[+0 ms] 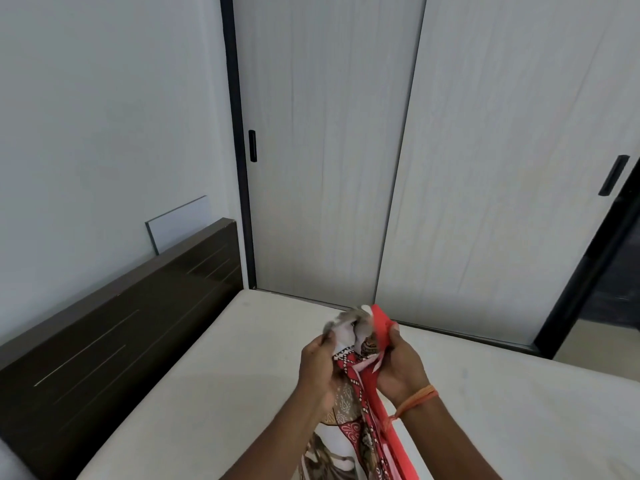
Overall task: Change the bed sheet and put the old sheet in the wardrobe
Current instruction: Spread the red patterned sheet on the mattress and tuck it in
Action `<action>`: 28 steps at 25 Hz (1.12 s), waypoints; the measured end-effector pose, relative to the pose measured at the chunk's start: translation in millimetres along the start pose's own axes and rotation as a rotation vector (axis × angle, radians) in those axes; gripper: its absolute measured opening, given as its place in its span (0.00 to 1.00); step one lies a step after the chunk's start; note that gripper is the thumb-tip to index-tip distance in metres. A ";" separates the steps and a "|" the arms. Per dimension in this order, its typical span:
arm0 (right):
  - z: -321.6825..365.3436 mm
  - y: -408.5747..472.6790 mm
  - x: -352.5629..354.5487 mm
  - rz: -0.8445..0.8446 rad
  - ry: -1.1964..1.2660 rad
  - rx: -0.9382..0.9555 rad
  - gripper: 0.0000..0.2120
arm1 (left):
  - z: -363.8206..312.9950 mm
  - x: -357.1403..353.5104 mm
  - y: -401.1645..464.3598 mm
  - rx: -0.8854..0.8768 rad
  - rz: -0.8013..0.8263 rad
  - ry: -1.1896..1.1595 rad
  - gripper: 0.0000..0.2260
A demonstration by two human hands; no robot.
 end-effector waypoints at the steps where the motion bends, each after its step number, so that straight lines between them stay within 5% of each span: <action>1: 1.9 -1.3 -2.1 0.012 0.017 -0.003 0.32 | -3.5 3.7 3.3 0.054 0.008 -0.052 0.12; 5: 2.1 -1.8 -9.7 -0.018 -0.025 0.066 0.31 | -16.6 6.7 9.9 0.099 0.067 0.015 0.13; 9: -2.6 -1.5 -8.1 -0.101 -0.113 0.308 0.19 | -15.3 -20.1 -0.1 -0.159 0.159 0.391 0.15; 12: 0.1 -11.5 -9.5 -0.119 -0.218 0.381 0.15 | -11.7 -39.2 0.8 -0.341 -0.101 0.566 0.19; 15: 27.2 13.0 -1.4 -0.293 -0.246 0.401 0.17 | -25.7 -41.1 30.0 -0.293 -0.190 0.511 0.07; 21: 156.5 89.5 46.3 -0.452 -0.371 0.601 0.18 | -91.1 -33.7 56.4 -0.319 -0.332 0.349 0.11; 28: 261.4 34.0 57.0 -0.763 -0.844 0.921 0.26 | -144.5 -55.5 44.2 -0.544 -0.337 0.372 0.10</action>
Point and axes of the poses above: each hand's wrist, its own y-axis towards the middle knuckle, its own x-axis out of the back of the hand, z = x × y, the point moved 1 cm from there along y, towards the middle knuckle, and after that the axes turned 12 degrees about -z, right-handed, at the moved point
